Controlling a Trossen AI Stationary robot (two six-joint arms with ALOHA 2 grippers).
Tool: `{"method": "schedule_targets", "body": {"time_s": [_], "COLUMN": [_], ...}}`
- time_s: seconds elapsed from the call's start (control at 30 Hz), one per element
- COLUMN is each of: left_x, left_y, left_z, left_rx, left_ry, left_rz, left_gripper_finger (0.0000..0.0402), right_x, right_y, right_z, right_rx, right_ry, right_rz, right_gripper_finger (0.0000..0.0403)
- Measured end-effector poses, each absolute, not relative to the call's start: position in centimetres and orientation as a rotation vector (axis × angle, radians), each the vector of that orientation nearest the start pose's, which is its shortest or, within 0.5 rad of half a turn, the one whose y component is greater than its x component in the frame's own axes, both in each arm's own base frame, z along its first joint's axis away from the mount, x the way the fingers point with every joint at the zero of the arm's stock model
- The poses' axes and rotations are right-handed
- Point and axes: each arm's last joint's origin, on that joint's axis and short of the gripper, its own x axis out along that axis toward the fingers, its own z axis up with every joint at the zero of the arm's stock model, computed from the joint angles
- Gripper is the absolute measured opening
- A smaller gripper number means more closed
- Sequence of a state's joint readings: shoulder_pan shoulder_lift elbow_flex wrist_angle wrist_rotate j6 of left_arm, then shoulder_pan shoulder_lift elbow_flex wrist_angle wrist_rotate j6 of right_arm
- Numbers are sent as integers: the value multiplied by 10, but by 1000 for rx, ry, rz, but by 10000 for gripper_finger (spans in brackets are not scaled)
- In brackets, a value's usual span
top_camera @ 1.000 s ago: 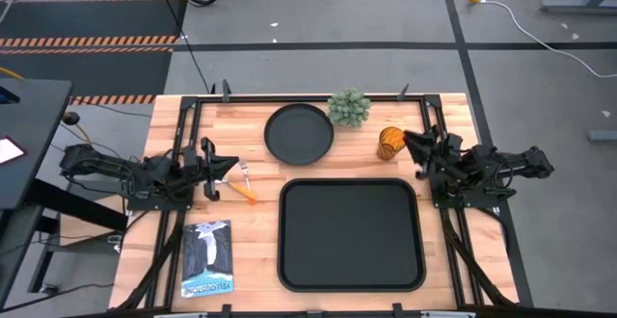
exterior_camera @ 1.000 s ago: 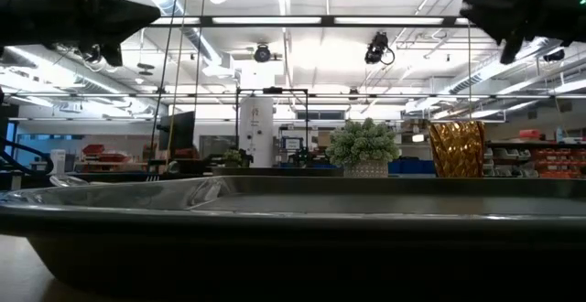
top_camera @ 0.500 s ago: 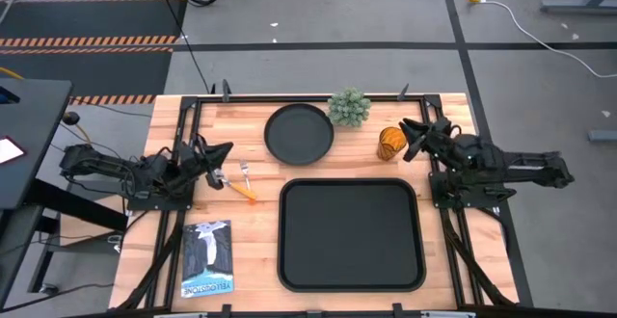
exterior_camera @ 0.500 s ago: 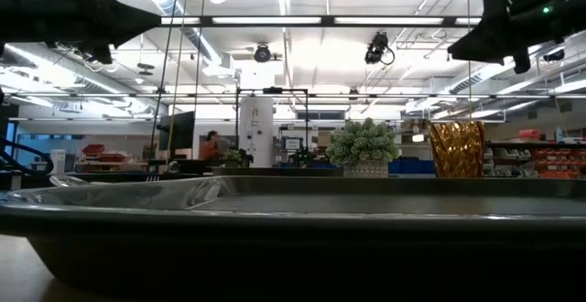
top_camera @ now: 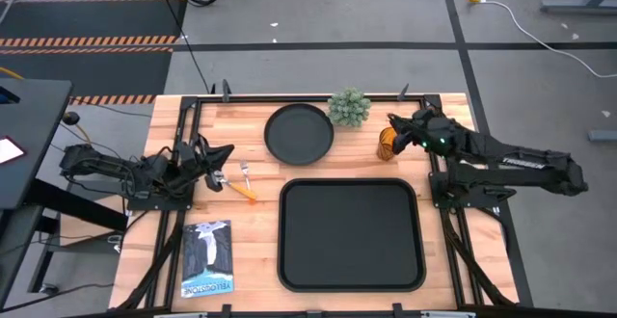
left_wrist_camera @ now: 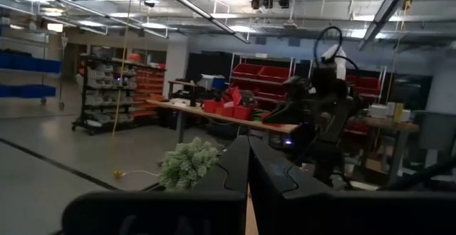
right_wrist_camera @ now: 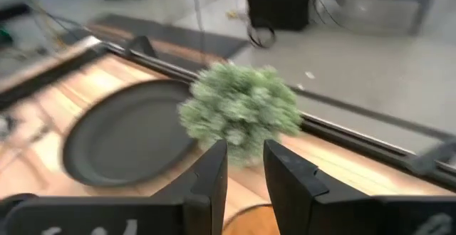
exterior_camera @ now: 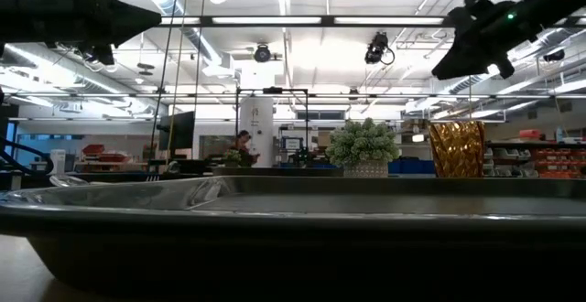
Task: Pick and place plate/cup/fork/spoon on tray
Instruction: Put the brown cup on the top right of the black tray
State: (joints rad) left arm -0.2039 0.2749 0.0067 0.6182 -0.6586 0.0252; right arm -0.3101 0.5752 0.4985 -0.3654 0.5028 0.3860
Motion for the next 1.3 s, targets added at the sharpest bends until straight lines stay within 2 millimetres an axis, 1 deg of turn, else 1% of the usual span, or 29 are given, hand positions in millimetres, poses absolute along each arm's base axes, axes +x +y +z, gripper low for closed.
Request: {"method": "schedule_targets", "body": {"time_s": [0.17, 0.3, 0.43, 0.67, 0.77, 0.9, 1.03, 1.13, 1.3], "left_x": [104, 103, 104, 104, 104, 104, 105, 105, 106], "left_y": [-3, -3, -3, -3, -3, -3, -3, -3, -3], "left_z": [201, 201, 201, 200, 200, 198, 196, 196, 195], "left_rx": [-150, -153, -149, -150, -178, -212, -210, -194, -164], "left_ry": [-337, -341, -333, -329, -335, -327, -307, -299, -286], "left_rz": [471, 480, 480, 480, 479, 476, 488, 471, 468], "left_gripper_finger": [9, 9, 9, 9, 10, 26, 55, 71, 78], "right_x": [128, 136, 145, 156, 159, 163, 168, 171, 179], "right_y": [-72, -87, -102, -128, -138, -148, -155, -158, -165], "right_z": [255, 257, 259, 262, 266, 266, 265, 267, 270], "right_rx": [374, 435, 432, 419, 426, 427, 422, 408, 378], "right_ry": [478, 614, 729, 931, 996, 1079, 1172, 1250, 1334], "right_rz": [-900, -859, -831, -799, -741, -690, -608, -545, -478], "right_gripper_finger": [99, 108, 132, 188, 201, 198, 183, 171, 155]}}
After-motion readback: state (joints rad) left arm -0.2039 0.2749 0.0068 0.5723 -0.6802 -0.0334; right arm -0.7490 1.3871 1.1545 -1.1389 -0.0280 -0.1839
